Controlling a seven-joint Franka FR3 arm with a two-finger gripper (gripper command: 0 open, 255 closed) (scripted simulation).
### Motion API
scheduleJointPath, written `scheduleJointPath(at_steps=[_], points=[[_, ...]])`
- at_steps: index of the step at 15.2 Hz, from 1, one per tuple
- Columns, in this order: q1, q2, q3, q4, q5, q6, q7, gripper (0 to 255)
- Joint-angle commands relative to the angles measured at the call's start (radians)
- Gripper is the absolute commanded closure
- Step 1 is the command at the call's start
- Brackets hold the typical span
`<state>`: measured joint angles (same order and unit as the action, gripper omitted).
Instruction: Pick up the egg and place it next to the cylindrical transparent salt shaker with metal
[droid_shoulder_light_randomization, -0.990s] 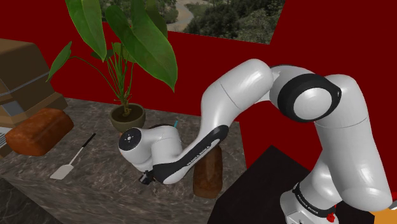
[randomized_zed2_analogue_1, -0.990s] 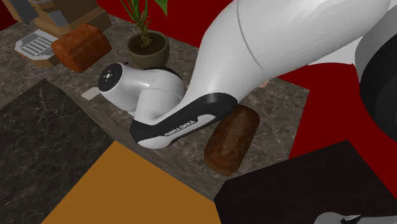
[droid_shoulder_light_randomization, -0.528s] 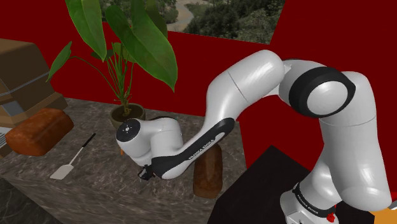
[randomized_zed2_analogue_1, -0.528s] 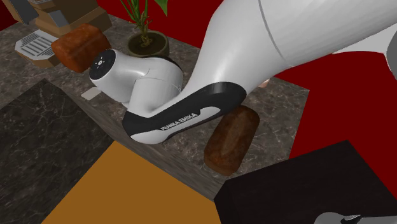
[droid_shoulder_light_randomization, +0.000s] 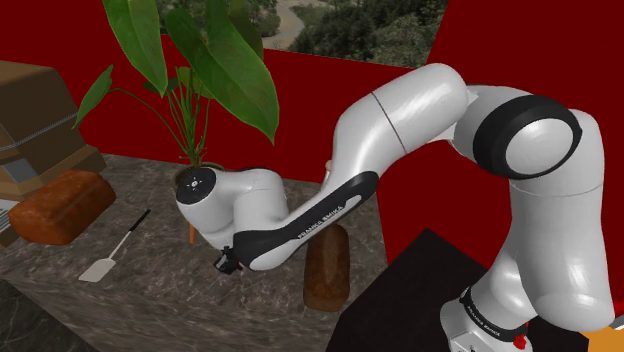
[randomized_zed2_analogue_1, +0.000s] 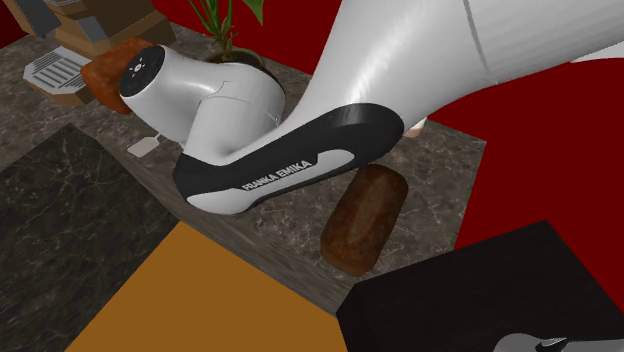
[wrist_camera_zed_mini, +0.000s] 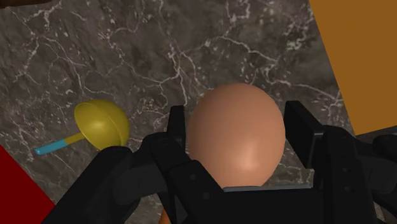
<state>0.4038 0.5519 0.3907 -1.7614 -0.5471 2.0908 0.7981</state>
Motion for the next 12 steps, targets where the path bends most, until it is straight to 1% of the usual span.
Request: scheduleJointPath(at_steps=[1, 12], points=[[-0.004, -0.019, 0.006, 0.001, 0.011, -0.017, -0.01, 255], [-0.018, -0.099, 0.031, 0.034, 0.061, -0.116, -0.062, 255]])
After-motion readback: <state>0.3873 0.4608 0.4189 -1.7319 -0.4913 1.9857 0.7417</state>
